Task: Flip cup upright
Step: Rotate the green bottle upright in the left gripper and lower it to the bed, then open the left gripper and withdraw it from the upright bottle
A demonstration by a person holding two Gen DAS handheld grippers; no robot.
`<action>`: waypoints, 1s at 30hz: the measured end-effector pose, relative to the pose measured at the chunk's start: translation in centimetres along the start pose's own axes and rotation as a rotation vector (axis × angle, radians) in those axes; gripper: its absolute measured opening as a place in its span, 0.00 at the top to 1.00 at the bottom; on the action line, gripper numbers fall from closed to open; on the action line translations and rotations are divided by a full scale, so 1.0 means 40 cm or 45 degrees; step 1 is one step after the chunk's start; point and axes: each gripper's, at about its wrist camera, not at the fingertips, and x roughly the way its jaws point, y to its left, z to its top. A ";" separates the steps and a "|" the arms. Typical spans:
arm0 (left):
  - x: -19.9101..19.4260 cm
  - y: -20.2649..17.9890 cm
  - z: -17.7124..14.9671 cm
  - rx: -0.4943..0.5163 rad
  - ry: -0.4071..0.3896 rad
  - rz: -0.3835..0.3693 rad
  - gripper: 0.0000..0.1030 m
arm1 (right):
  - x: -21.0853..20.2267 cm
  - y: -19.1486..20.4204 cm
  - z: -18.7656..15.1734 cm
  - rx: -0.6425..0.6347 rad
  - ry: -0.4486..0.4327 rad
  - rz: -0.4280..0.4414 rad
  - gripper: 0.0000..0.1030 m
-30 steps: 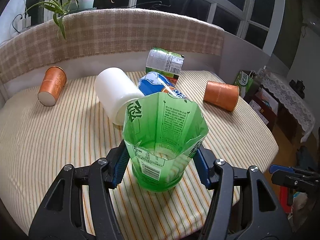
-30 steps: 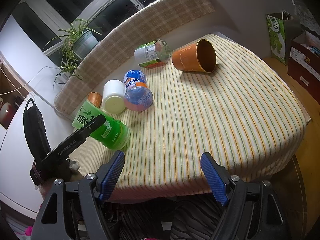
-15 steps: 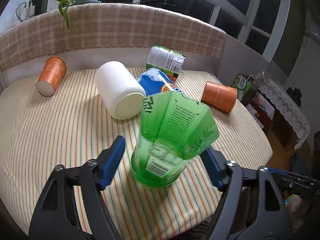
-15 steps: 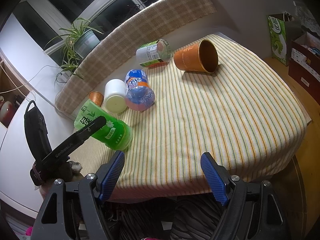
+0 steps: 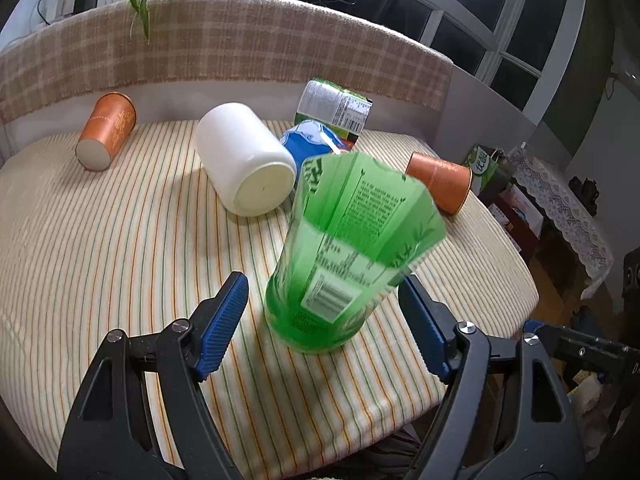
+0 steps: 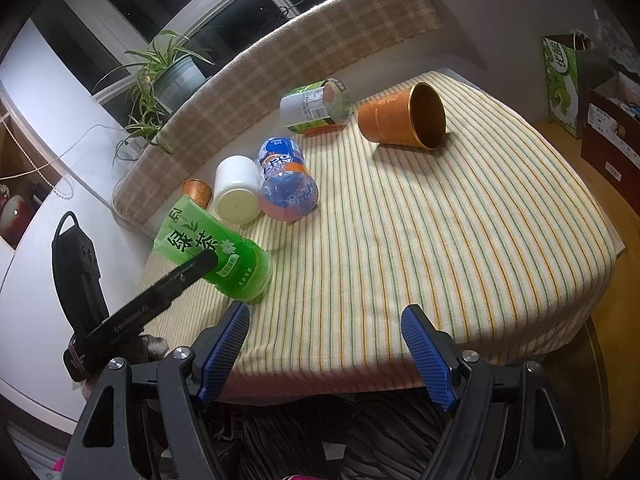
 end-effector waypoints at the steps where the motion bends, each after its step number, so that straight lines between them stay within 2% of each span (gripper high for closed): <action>1: -0.003 0.003 -0.005 -0.001 0.002 0.001 0.23 | 0.000 0.004 0.001 -0.006 -0.002 -0.001 0.21; 9: -0.054 0.037 -0.032 -0.032 -0.028 0.052 0.23 | -0.001 0.050 0.011 -0.108 -0.037 -0.038 0.21; 21: -0.222 0.052 -0.009 -0.068 -0.302 0.200 0.23 | -0.008 0.151 0.024 -0.315 -0.156 -0.109 0.21; 30: -0.311 0.034 0.010 -0.056 -0.452 0.250 0.22 | -0.030 0.194 0.040 -0.386 -0.275 -0.139 0.17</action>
